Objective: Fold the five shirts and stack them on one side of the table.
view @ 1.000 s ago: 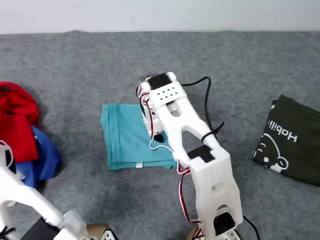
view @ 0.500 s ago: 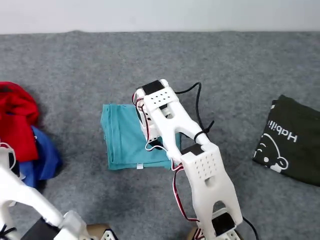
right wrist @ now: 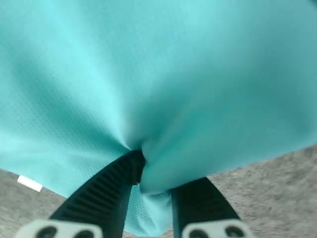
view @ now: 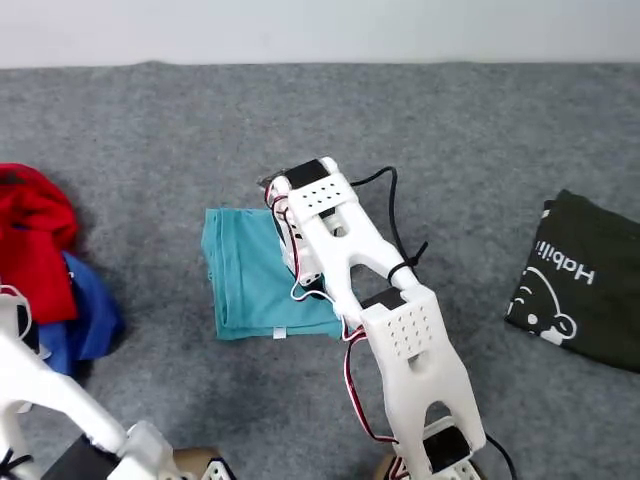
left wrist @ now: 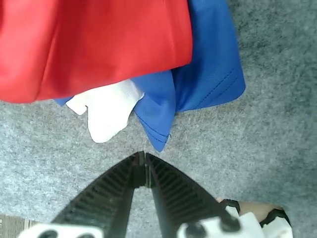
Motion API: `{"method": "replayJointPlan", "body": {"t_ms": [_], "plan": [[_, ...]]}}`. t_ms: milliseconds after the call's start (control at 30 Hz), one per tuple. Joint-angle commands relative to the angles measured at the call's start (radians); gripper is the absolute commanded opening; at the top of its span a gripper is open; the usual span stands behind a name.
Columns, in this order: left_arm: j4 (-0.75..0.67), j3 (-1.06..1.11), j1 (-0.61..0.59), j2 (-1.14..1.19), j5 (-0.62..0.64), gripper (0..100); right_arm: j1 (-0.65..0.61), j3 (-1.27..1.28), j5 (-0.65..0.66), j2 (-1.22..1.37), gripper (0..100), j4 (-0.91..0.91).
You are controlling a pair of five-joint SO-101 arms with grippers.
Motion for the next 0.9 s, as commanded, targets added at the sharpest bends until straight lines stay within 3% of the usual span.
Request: {"method": "replayJointPlan", "body": {"t_ms": [0, 200, 533, 767, 867], "plan": [[-0.015, -0.004, 0.006, -0.032, 0.012, 1, 0.010, 0.003, 0.017, -0.012, 1.0, 0.041], [-0.015, -0.004, 0.005, -0.032, 0.012, 1, 0.105, 0.023, 0.061, -0.117, 0.9, 0.044], [-0.014, -0.004, 0.002, -0.032, 0.012, 1, 0.289, 0.288, 0.491, -0.438, 0.9, 0.044], [-0.014, -0.004, 0.006, -0.032, 0.012, 1, 0.455, 0.245, 0.873, -0.463, 0.9, 0.030], [-0.014, -0.004, 0.008, -0.032, 0.012, 1, 0.476, 0.176, 0.980, -0.441, 0.9, -0.054]]}}
